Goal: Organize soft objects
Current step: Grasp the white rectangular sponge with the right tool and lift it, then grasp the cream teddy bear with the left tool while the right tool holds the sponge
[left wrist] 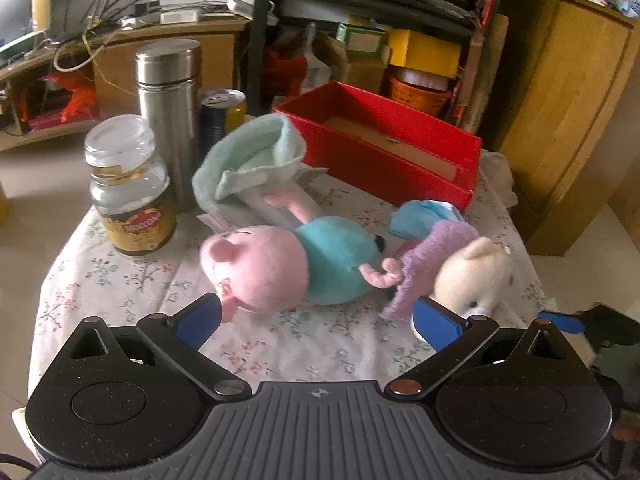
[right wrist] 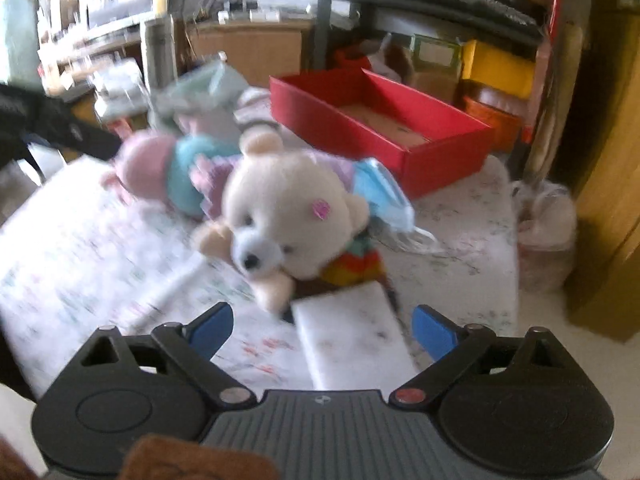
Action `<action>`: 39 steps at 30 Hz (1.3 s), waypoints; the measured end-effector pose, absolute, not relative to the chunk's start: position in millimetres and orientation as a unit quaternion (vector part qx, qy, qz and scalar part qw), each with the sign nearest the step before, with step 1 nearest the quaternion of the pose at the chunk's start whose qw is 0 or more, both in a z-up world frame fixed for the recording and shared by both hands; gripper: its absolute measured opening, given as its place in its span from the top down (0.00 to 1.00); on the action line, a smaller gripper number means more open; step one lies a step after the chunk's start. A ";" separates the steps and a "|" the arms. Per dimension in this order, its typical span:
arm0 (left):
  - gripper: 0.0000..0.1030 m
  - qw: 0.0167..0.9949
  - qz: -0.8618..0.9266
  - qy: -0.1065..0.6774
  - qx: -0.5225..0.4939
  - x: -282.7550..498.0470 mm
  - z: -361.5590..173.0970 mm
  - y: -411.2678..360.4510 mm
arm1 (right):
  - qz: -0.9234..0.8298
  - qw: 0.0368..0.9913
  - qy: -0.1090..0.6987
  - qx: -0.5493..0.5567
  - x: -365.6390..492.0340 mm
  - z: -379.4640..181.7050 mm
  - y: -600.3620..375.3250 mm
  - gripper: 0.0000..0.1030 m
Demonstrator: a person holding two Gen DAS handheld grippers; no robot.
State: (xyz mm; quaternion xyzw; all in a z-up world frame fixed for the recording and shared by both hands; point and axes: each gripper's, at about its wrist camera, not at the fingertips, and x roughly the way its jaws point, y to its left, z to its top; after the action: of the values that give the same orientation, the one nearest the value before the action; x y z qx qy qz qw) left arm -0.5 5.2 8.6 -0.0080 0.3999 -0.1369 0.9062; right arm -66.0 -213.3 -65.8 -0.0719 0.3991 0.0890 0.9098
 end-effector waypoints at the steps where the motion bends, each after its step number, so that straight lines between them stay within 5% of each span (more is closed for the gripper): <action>1: 0.05 0.906 -0.139 0.400 -0.008 -0.8 8.8 5.8 | 0.089 0.902 0.417 -0.061 -61.0 -70.7 -219.1 0.32; 6: 0.05 0.902 -0.127 0.411 -0.021 3.1 5.2 13.3 | 0.101 0.880 0.464 -0.014 -37.1 -82.6 -236.6 0.50; 15: 0.05 0.901 -0.113 0.419 -0.022 13.4 4.9 38.3 | 0.100 0.870 0.481 -0.039 -35.1 -84.8 -235.2 0.63; 29: 0.09 0.876 -0.258 0.404 0.043 4.7 2.1 -25.0 | 0.080 0.868 0.483 0.086 -42.6 -65.5 -261.1 0.63; 33: 0.21 0.860 -0.294 0.415 0.047 4.5 -9.5 -55.8 | 0.062 0.867 0.485 0.095 -41.3 -65.0 -269.8 0.63; 39: 0.22 0.871 -0.293 0.386 0.085 3.7 -17.1 -86.2 | 0.025 0.869 0.479 0.121 -45.4 -65.1 -290.9 0.63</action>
State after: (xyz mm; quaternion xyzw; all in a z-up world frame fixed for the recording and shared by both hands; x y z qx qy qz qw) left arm 3.7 -86.2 -17.1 0.0845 0.3860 -0.2932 0.8706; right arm -45.4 -290.9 -65.1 0.1205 0.4791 0.0252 0.8691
